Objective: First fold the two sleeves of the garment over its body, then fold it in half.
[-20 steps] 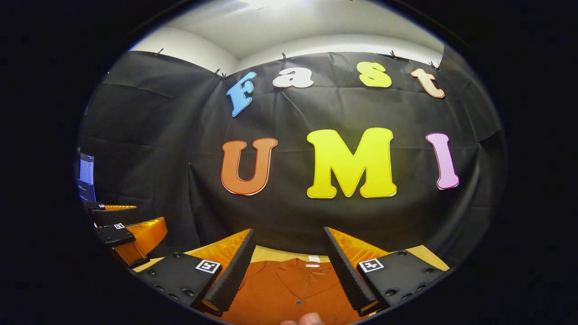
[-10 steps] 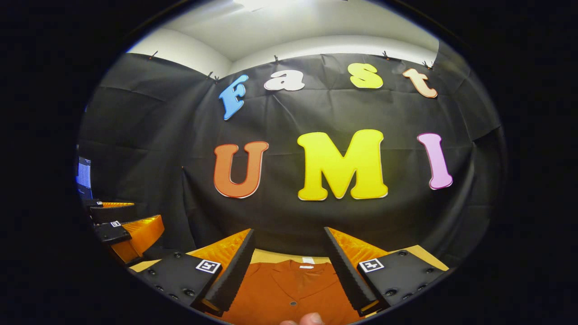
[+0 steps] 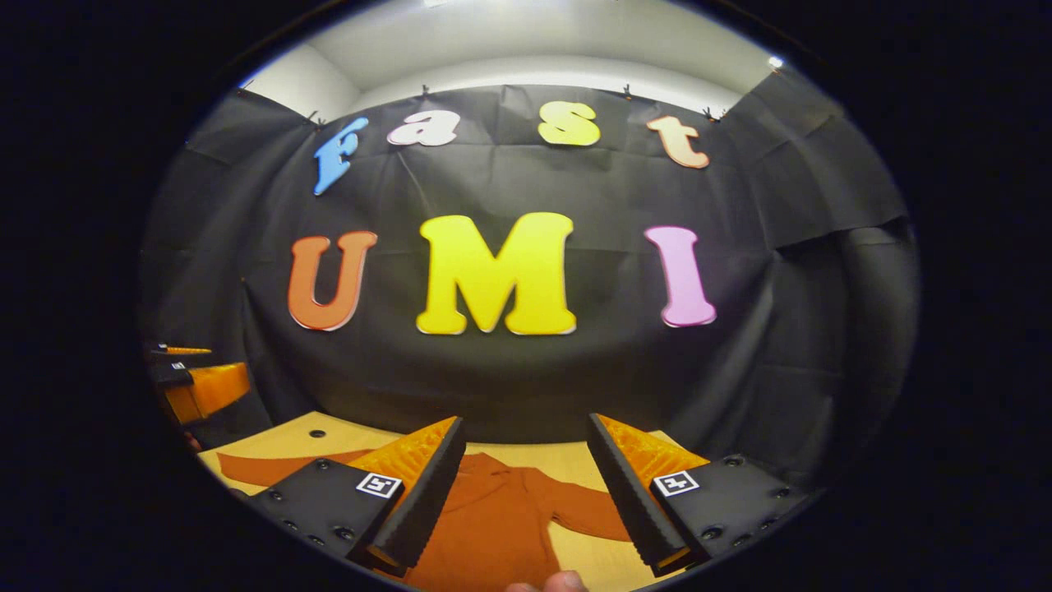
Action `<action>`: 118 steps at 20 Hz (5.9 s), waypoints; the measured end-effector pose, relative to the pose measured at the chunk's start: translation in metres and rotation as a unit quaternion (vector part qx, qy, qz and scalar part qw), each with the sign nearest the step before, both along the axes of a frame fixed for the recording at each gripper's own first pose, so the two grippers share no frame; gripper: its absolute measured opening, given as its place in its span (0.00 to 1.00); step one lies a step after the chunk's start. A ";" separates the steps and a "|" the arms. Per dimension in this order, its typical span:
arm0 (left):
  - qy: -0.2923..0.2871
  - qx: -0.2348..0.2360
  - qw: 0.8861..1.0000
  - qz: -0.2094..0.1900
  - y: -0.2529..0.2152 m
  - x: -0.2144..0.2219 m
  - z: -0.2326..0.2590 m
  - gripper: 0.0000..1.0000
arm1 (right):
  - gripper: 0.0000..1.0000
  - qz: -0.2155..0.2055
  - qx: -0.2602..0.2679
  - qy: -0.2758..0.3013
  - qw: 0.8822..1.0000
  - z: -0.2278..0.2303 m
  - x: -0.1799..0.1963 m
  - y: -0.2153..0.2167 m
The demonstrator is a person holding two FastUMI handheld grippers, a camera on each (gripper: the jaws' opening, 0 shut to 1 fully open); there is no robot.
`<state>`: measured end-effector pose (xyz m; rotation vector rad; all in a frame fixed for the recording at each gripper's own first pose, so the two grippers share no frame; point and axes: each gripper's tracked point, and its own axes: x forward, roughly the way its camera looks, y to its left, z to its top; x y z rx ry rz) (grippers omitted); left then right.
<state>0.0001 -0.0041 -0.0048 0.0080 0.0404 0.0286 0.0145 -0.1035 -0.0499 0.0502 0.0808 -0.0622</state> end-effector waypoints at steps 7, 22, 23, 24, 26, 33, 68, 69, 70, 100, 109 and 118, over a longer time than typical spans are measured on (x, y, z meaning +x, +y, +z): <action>0.033 0.023 0.999 -0.032 -0.040 0.014 -0.016 0.98 | 0.94 -0.143 0.028 0.082 0.986 -0.089 -0.001 -0.164; 0.106 0.036 0.994 0.017 -0.066 0.000 -0.044 1.00 | 0.95 -0.236 0.074 0.295 0.923 -0.309 0.005 -0.274; 0.104 0.040 0.994 0.015 -0.068 -0.001 -0.041 1.00 | 0.94 -0.239 0.077 0.305 0.919 -0.319 0.005 -0.274; 0.102 0.046 0.994 0.012 -0.069 0.001 -0.039 1.00 | 0.96 -0.239 0.080 0.315 0.915 -0.326 0.005 -0.272; 0.102 0.054 0.993 0.010 -0.068 0.003 -0.037 1.00 | 0.97 -0.231 0.080 0.317 0.916 -0.328 0.007 -0.272; 0.103 0.041 0.994 0.002 -0.059 0.004 -0.036 1.00 | 0.44 -0.194 0.093 0.295 0.931 -0.329 0.015 -0.260; 0.067 -0.059 0.987 0.131 0.227 -0.042 -0.073 1.00 | 0.02 0.102 -0.022 0.152 0.983 -0.055 0.232 0.181; 0.069 -0.063 0.986 0.140 0.238 -0.050 -0.076 1.00 | 0.02 0.116 -0.025 0.158 0.980 -0.068 0.232 0.209; 0.070 -0.066 0.984 0.150 0.249 -0.057 -0.079 1.00 | 0.02 0.126 -0.025 0.162 0.978 -0.081 0.232 0.238; 0.187 -0.117 0.942 0.253 0.357 -0.080 -0.233 0.98 | 0.72 0.296 0.001 0.225 0.928 -0.161 0.133 0.415; 0.282 -0.124 0.912 0.272 0.359 -0.054 -0.335 0.99 | 0.71 0.218 0.007 0.184 0.959 -0.088 0.062 0.251; 0.293 -0.124 0.902 0.291 0.358 -0.057 -0.347 0.94 | 0.71 0.139 0.040 0.206 0.968 -0.103 0.035 0.172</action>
